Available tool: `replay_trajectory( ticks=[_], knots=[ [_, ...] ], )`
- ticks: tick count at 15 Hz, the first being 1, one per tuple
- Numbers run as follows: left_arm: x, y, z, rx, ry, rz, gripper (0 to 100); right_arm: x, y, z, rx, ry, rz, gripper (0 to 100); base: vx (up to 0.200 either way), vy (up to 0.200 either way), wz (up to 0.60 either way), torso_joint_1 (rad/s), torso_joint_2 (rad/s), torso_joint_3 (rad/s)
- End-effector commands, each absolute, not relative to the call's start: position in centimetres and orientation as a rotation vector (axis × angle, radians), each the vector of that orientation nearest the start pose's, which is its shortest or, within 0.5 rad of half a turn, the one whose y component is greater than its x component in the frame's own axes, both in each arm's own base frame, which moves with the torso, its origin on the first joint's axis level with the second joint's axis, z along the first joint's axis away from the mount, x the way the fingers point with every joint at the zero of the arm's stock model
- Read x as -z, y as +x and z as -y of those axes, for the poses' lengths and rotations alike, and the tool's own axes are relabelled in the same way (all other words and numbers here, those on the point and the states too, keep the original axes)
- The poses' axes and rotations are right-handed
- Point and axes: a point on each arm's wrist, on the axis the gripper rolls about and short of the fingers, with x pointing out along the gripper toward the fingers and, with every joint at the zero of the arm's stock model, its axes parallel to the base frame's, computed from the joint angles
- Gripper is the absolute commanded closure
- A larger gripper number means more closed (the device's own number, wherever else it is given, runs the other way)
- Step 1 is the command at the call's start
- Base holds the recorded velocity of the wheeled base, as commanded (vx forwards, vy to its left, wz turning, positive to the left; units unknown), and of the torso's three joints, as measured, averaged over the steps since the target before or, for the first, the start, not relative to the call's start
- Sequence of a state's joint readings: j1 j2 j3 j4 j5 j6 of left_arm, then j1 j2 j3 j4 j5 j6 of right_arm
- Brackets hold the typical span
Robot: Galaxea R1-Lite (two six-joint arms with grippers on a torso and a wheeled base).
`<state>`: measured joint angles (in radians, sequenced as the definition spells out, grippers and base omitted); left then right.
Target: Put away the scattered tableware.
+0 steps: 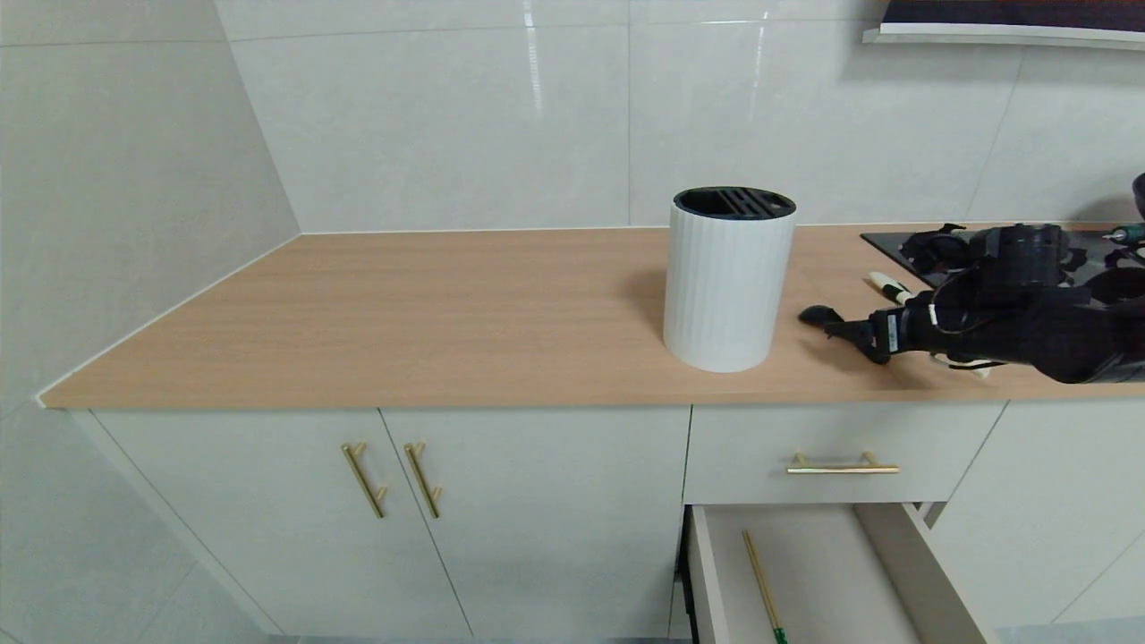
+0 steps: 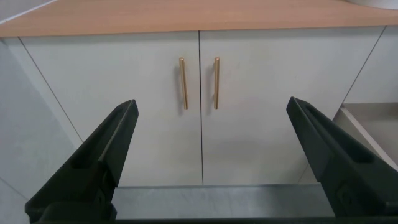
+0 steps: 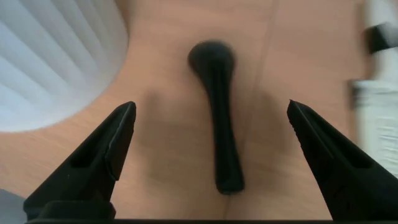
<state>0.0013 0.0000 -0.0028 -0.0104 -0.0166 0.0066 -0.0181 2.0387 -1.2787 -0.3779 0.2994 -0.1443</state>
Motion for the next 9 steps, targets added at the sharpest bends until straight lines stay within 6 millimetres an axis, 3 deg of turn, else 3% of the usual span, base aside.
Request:
replay_trajectory(
  ticks=[1,9],
  knots=[
    [-7.7,-2.3,0.0,0.015,0.008,0.014,0,-14.8,41.6,0.7,-0.3,-0.07,-0.392,0,0.0,0.0,0.0,0.0,0.0,0.0],
    [-7.7,-2.3,0.0,0.015,0.006,0.014,0,-13.4,43.1,0.8,-0.308,-0.058,-0.403,0,0.0,0.0,0.0,0.0,0.0,0.0]
  ],
)
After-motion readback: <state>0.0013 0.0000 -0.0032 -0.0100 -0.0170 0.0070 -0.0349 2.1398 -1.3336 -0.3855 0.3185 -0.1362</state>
